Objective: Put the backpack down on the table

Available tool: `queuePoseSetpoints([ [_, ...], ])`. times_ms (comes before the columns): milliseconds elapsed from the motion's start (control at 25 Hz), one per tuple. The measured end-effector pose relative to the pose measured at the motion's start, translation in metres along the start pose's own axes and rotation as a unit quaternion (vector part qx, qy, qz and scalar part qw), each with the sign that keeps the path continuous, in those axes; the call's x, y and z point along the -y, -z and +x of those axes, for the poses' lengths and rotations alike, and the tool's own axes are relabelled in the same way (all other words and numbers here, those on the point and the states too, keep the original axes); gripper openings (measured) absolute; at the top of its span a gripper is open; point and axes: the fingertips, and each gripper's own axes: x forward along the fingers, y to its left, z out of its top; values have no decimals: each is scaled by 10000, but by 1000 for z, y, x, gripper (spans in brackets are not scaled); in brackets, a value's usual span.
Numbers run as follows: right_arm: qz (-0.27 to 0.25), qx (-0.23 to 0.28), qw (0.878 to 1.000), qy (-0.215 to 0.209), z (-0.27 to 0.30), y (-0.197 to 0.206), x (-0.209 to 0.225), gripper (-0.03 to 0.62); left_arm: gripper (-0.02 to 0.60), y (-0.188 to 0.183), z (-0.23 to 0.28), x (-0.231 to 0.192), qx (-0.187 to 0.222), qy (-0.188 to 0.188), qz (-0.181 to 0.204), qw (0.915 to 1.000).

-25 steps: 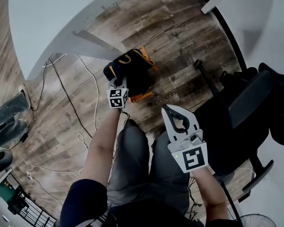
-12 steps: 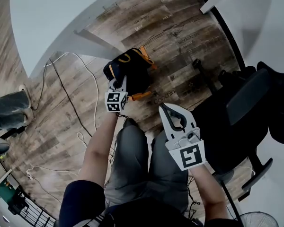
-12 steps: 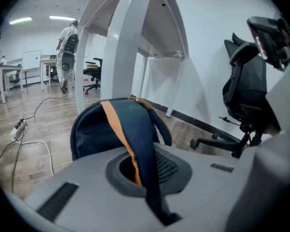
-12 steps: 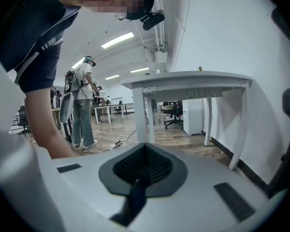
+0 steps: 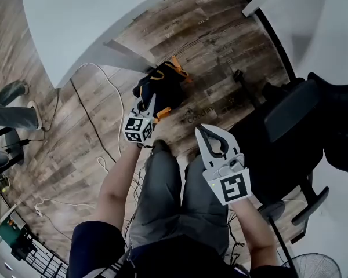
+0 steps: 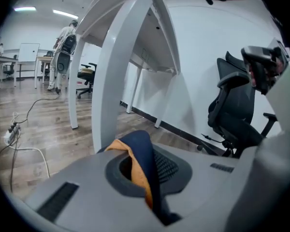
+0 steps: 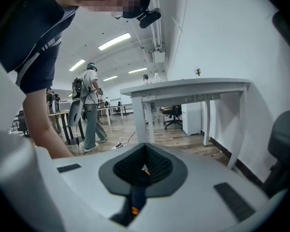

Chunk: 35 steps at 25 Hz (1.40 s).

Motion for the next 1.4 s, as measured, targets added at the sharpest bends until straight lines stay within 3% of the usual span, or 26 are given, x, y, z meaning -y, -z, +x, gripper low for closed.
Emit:
queuePoseSetpoints([
  [400, -21, 0, 10000, -12, -14, -32, -5, 0, 1, -41, -31, 28, 128, -12, 9, 9999],
  [920, -22, -56, 10000, 44, -34, -62, -6, 0, 0, -49, -72, 83, -106, 253, -317, 9991],
  [1400, -35, 10, 9999, 127, -65, -102, -17, 0, 2, -133, -133, 124, 174, 507, -150, 9985],
])
